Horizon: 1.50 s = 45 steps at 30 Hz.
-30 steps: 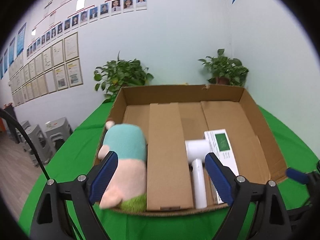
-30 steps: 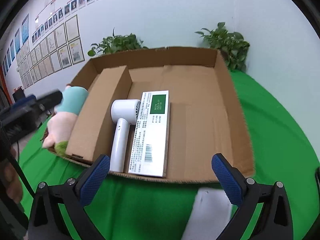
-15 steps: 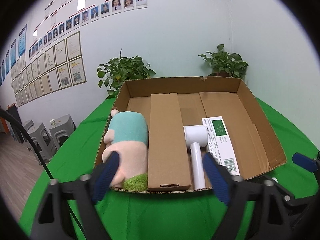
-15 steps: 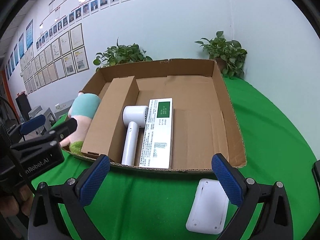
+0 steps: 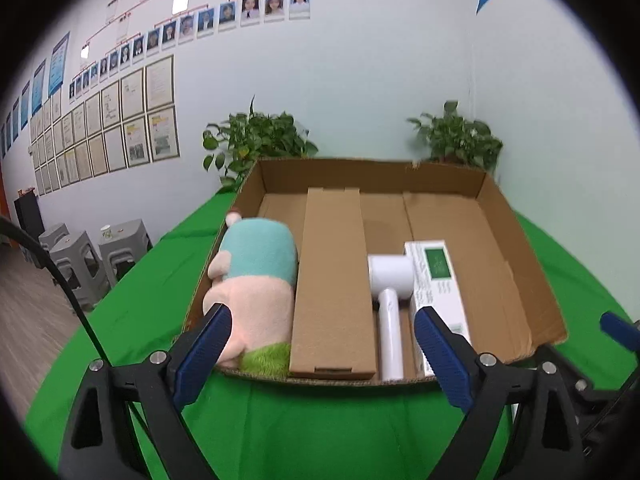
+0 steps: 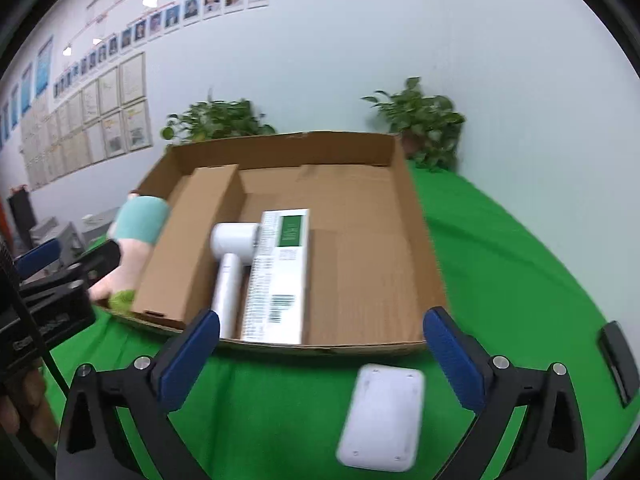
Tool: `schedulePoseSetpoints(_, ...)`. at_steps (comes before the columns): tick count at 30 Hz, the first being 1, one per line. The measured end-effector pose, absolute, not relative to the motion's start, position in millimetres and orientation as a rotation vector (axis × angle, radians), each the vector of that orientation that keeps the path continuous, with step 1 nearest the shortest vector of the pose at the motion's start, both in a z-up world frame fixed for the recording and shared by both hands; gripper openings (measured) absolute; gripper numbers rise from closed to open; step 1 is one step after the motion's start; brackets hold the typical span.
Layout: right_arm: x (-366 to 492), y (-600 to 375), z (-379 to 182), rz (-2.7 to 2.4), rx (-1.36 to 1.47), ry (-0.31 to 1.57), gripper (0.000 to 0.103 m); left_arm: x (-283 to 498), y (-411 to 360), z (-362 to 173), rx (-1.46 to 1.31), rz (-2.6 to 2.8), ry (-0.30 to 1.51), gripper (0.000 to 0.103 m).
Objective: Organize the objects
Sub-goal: 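Open the right gripper to release the medicine box and withdraw, then move the right gripper to the white rectangular device and grasp it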
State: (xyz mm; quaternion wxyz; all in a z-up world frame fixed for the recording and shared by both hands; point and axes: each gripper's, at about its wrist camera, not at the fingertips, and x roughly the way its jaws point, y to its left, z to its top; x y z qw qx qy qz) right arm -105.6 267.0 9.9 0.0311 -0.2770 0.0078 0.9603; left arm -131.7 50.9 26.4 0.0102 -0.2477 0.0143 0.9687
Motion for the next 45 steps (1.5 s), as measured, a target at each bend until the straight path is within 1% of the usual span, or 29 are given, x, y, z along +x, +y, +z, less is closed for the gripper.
schedulePoseSetpoints(4, -111.3, 270.7, 5.1, 2.952, -0.884, 0.048, 0.103, -128.4, 47.3, 24.0, -0.785, 3.021, 0.041, 0.093)
schedulePoseSetpoints(11, -106.8, 260.4, 4.3, 2.956, -0.871, 0.019, 0.103, -124.5, 42.6, 27.3, -0.770, 3.027, 0.036, 0.093)
schedulePoseSetpoints(23, -99.7, 253.6, -1.4, 2.980, -0.891, -0.017, 0.103, -115.8, 36.9, 18.0, -0.772, 3.055, 0.023, 0.093)
schedulePoseSetpoints(29, -95.4, 256.1, -5.8, 2.992, -0.887, -0.022, 0.103, -111.0, 40.5, 15.5, -0.776, 3.036, 0.043, 0.093)
schedulePoseSetpoints(33, -91.8, 262.0, -7.7, 2.998, -0.898, 0.014, 0.103, -108.4, 46.5, 13.7, -0.761, 3.005, 0.061, 0.093)
schedulePoseSetpoints(35, -90.2, 263.5, -9.8, 2.990, -0.901, -0.010, 0.103, -109.1, 49.9, 12.1, -0.770, 2.967, 0.056, 0.093)
schedulePoseSetpoints(40, -85.0, 275.1, -23.1, 2.979, -0.962, 0.042, 0.103, -114.1, 57.7, 0.0, -0.824, 2.857, 0.048, 0.093)
schedulePoseSetpoints(45, -74.6, 303.7, -54.4, 2.892, -1.094, 0.094, 0.103, -118.3, 58.9, -24.9, -0.949, 2.703, -0.004, 0.093)
